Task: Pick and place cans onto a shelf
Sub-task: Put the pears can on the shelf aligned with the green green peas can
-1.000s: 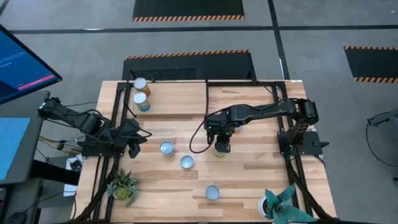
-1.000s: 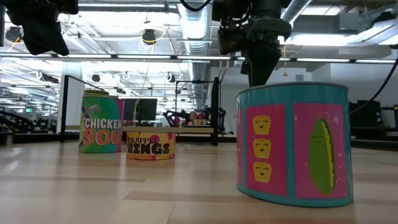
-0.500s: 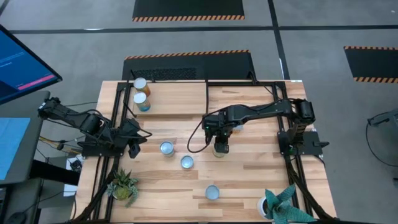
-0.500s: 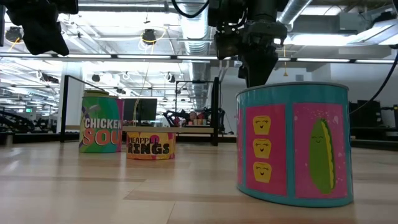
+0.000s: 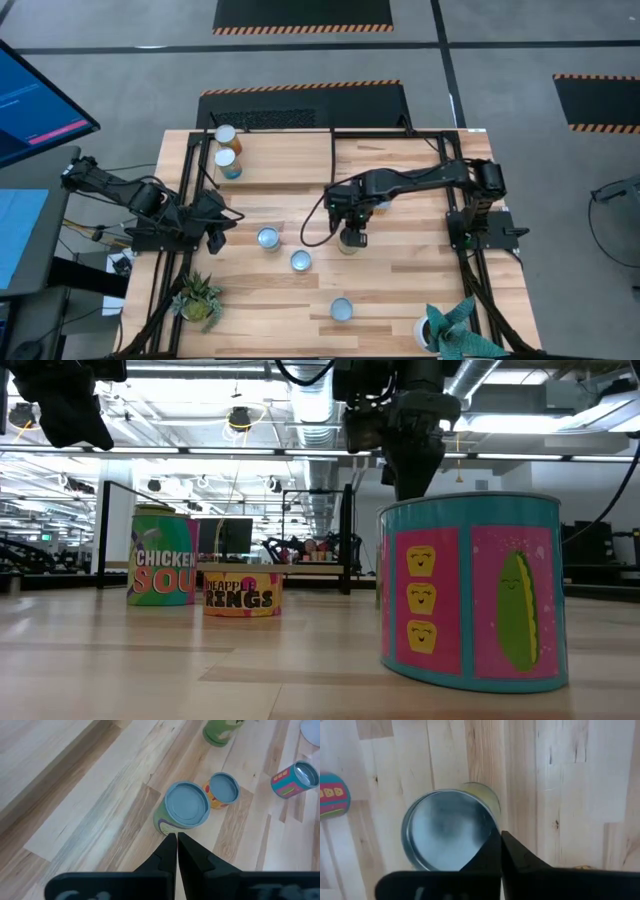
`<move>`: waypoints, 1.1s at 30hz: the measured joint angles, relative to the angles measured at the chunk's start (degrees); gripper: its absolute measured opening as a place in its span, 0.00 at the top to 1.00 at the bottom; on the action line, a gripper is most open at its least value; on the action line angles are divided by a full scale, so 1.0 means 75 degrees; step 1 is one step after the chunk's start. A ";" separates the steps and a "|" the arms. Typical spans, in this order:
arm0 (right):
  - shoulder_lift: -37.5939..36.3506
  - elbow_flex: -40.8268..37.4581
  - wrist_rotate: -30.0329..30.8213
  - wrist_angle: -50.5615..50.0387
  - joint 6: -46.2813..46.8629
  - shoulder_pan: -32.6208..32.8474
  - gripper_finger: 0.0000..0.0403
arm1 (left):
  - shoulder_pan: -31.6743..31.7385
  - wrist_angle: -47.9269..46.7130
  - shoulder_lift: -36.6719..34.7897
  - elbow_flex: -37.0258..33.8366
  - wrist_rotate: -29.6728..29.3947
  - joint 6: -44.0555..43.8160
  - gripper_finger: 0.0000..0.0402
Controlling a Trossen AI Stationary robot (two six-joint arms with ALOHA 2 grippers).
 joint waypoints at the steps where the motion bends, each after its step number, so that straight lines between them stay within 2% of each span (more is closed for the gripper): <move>1: 0.0003 0.0121 -0.0004 -0.0078 0.0000 0.0000 0.99 | 0.0000 -0.0003 0.0000 0.0000 -0.0002 -0.0002 1.00; 10: -0.0023 0.2389 0.0099 -0.0063 -0.0181 -0.0008 0.99 | 0.0000 0.0000 -0.0001 0.0000 -0.0037 0.0003 1.00; 17: -0.0020 0.3192 0.0781 0.2040 -0.0355 -0.0445 1.00 | 0.0000 -0.0001 -0.0003 0.0000 -0.0073 0.0001 1.00; 20: 0.0181 0.3399 0.0863 0.2467 -0.0199 -0.0836 1.00 | 0.0000 0.0002 0.0000 0.0000 -0.0076 0.0003 1.00; 25: 0.1041 0.4221 0.0821 0.1923 -0.0262 -0.1399 1.00 | 0.0000 -0.0001 -0.0003 0.0000 -0.0083 0.0003 1.00; 33: 0.2897 0.6870 0.0452 0.0242 -0.0256 -0.2182 1.00 | 0.0000 0.0005 -0.0007 0.0002 -0.0090 0.0000 1.00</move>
